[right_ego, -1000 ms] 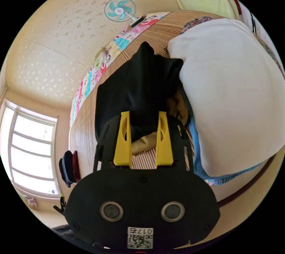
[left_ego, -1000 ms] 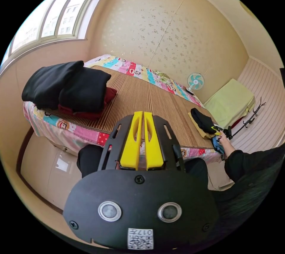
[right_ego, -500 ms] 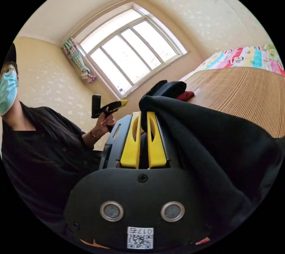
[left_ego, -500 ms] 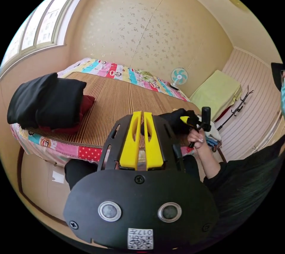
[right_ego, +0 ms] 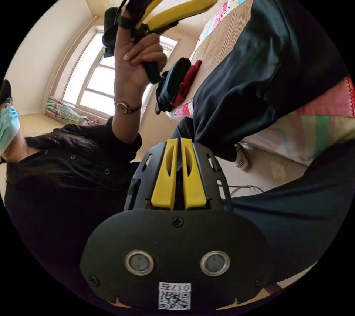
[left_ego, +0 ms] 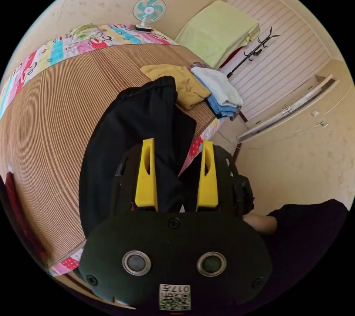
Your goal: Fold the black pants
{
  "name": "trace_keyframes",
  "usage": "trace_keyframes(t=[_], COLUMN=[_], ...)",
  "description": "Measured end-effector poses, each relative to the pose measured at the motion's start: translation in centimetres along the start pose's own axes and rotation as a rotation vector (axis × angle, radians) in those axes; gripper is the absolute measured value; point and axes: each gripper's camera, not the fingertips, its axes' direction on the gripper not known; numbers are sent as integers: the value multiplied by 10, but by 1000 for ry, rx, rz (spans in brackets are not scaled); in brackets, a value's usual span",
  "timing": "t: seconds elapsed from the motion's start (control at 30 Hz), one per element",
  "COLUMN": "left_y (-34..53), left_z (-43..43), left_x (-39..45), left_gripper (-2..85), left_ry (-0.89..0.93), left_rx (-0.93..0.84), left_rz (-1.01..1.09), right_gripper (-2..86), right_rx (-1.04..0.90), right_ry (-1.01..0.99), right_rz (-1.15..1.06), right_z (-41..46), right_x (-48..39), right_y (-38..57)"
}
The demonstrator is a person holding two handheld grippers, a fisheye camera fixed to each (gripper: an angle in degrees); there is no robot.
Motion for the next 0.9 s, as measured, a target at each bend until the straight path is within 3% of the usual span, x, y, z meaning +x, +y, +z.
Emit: trace_keyframes(t=[0.13, 0.27, 0.33, 0.43, 0.53, 0.67, 0.8, 0.9], left_y=[-51, -32, -15, -2, 16, 52, 62, 66], left_z=[72, 51, 28, 25, 74, 76, 56, 73], left_x=[2, -42, -70, -136, -204, -211, -129, -60], left_gripper=[177, 138, 137, 147, 132, 5, -7, -8], left_ry=[-258, -125, -226, -386, -209, -16, 205, 234], left_rx=[0, 182, 257, 129, -177, -64, 111, 76], left_rz=[-82, -179, -234, -335, -410, -399, -190, -35], right_gripper=[27, 33, 38, 51, 77, 115, 151, 173], right_rx=[181, 297, 306, 267, 206, 301, 454, 518], right_ry=[55, 114, 129, 145, 150, 136, 293, 442], right_rz=[-1, -37, -35, -17, 42, -24, 0, 94], right_z=[-49, -85, -92, -93, -84, -86, -100, -105], right_x=[-25, -54, -56, -43, -22, -37, -58, -60], right_y=[-5, -4, -3, -14, -49, -120, -180, -230])
